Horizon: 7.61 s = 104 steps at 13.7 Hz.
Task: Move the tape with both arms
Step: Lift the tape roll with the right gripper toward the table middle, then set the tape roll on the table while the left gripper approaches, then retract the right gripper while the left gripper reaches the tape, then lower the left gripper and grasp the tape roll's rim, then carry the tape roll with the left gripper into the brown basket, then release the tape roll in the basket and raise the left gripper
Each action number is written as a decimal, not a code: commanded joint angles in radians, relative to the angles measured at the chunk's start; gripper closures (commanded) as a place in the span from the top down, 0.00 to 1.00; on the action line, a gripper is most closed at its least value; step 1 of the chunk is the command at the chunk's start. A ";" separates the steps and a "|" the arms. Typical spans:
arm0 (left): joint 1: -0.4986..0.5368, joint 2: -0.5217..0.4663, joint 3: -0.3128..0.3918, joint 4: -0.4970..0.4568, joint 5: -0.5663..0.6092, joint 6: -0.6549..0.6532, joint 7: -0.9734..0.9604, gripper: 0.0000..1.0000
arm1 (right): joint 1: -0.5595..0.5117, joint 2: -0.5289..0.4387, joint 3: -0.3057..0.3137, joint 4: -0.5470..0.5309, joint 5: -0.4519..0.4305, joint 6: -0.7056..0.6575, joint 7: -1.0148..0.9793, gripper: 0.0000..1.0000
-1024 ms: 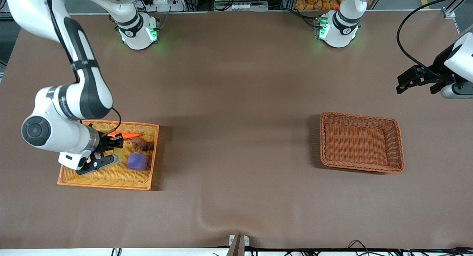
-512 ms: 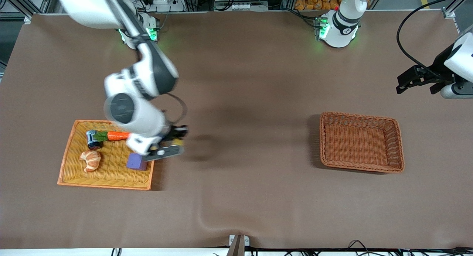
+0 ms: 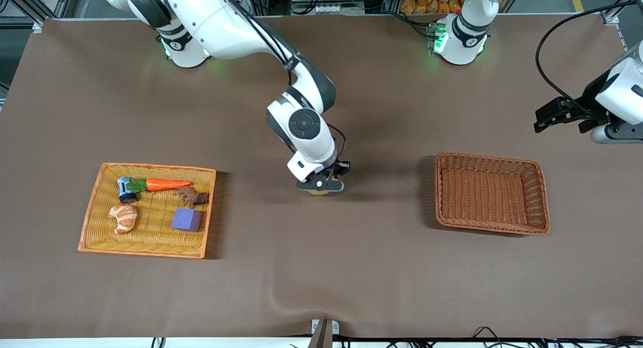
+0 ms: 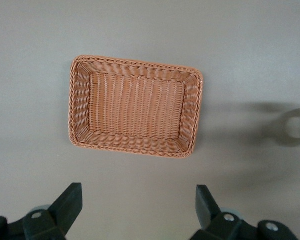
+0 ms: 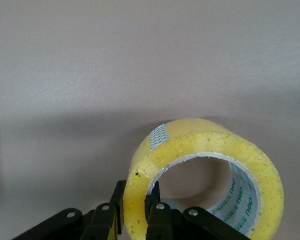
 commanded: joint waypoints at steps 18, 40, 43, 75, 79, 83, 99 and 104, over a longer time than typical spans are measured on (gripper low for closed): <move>-0.347 0.293 -0.013 0.022 -0.027 0.228 -0.301 1.00 | -0.517 -0.693 -0.089 -0.298 -0.016 -0.494 -0.469 1.00; -0.684 0.752 -0.006 0.144 0.091 0.669 -0.865 1.00 | -0.798 -0.873 -0.089 -0.342 -0.082 -0.720 -0.906 1.00; -0.684 0.769 -0.004 0.144 0.089 0.689 -0.864 0.82 | -0.807 -0.868 -0.087 -0.327 -0.080 -0.717 -0.868 1.00; -0.069 0.309 -0.020 -0.093 0.091 0.355 0.093 0.00 | -0.798 -0.827 -0.081 -0.290 -0.080 -0.719 -0.831 1.00; 0.016 0.322 -0.020 -0.168 0.094 0.431 0.257 0.00 | -0.798 -0.825 -0.081 -0.290 -0.080 -0.719 -0.831 1.00; 0.112 0.336 -0.020 -0.296 0.097 0.528 0.261 0.00 | -0.795 -0.819 -0.081 -0.290 -0.080 -0.719 -0.831 1.00; 0.149 0.404 -0.024 0.013 0.059 0.392 0.526 1.00 | -0.784 -0.813 -0.081 -0.289 -0.079 -0.714 -0.829 1.00; 0.126 0.291 -0.084 0.087 0.048 0.243 0.263 1.00 | -0.784 -0.810 -0.081 -0.289 -0.080 -0.711 -0.826 1.00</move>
